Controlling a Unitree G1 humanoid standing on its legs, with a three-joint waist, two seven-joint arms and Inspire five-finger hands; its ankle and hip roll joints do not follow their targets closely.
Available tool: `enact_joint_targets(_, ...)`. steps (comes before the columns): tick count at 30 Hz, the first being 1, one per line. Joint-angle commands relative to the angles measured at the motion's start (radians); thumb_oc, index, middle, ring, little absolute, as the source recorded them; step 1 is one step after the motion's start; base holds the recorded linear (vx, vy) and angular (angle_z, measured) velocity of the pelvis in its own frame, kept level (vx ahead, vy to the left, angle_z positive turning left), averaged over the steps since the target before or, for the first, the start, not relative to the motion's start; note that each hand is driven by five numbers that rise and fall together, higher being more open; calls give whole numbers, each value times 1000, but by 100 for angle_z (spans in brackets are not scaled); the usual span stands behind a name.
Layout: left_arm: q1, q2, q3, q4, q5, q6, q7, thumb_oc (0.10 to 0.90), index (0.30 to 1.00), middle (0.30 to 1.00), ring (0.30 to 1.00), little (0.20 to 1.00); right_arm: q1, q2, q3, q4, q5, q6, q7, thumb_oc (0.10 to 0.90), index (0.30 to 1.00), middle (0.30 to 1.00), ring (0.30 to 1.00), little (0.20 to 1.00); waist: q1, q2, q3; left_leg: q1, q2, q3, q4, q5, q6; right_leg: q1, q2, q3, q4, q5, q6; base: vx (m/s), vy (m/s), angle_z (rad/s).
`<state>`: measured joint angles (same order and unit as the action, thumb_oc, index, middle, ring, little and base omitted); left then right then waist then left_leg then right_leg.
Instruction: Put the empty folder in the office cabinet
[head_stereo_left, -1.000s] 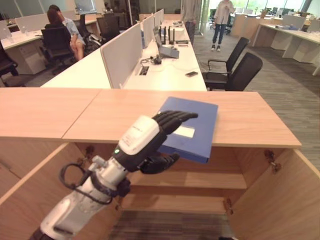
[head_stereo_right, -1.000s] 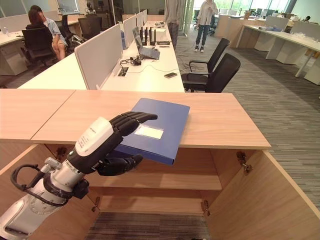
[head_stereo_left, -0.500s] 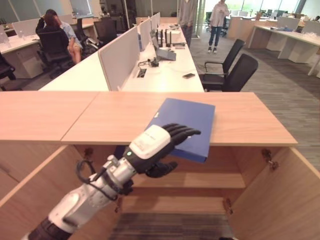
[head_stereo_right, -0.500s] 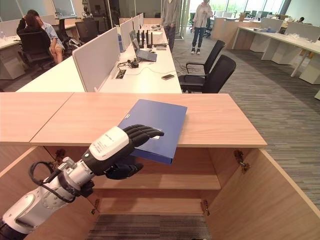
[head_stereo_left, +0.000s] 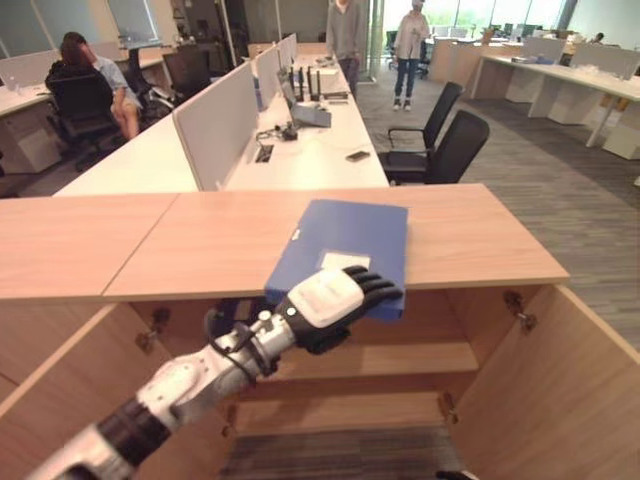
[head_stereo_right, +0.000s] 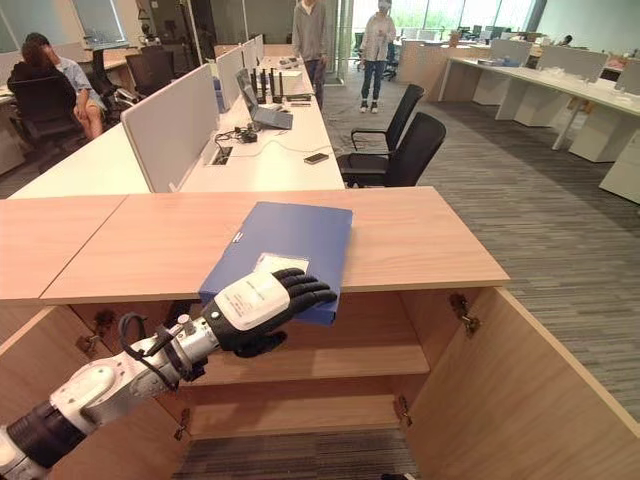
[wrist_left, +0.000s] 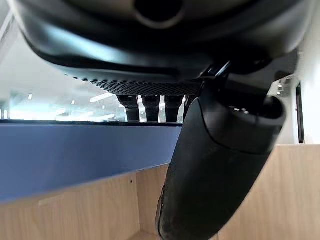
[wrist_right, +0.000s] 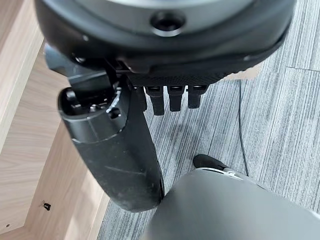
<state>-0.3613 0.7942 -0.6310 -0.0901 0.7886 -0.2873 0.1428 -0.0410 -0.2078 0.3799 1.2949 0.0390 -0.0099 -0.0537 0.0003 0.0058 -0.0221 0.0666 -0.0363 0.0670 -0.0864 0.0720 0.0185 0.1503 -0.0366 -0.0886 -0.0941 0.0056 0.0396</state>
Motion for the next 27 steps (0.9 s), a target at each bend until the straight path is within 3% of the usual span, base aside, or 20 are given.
enact_joint_targets(1,-173,-44,22,58,73,48,97,800,900,900,900,900,-55,1,39,24,-26,-6,-21,800,900,900,900,900,-12,-38,-18,63,29,-34,-1,-158,-24,6,-8,-30,7,-65,48,23,7,-5)
enact_joint_targets(11,-168,-132,-1,270,202,152,186,800,900,900,900,900,-61,2,41,33,-34,-4,-36,800,900,900,900,900,-18,-42,-16,65,30,-25,-1,-152,-23,6,-9,-25,7,-59,46,-14,-1,-2)
enact_joint_targets(12,-165,-140,0,284,208,160,192,693,740,740,740,740,-61,1,40,34,-35,-4,-38,800,900,900,900,900,-19,-42,-15,65,30,-24,-1,-152,-23,6,-9,-24,7,-60,46,0,0,0)
enact_joint_targets(13,-162,-142,6,291,215,168,196,515,472,472,472,472,-63,1,39,35,-35,-3,-39,800,900,900,900,900,-18,-43,-16,69,30,-27,-1,-161,-23,9,-9,-22,7,-67,47,0,0,0)
enact_joint_targets(14,-158,-147,8,297,220,171,201,400,300,300,300,300,-64,3,39,37,-35,-3,-40,800,900,900,900,900,-18,-43,-16,69,31,-27,-1,-161,-23,9,-8,-22,7,-67,47,0,0,0)
enact_joint_targets(27,-77,-180,23,387,242,217,237,400,300,300,300,300,-63,9,33,46,-29,-4,-53,800,900,900,900,900,-17,-49,-16,72,30,-20,-1,-156,-21,9,-9,-23,7,-60,43,1,-1,0)
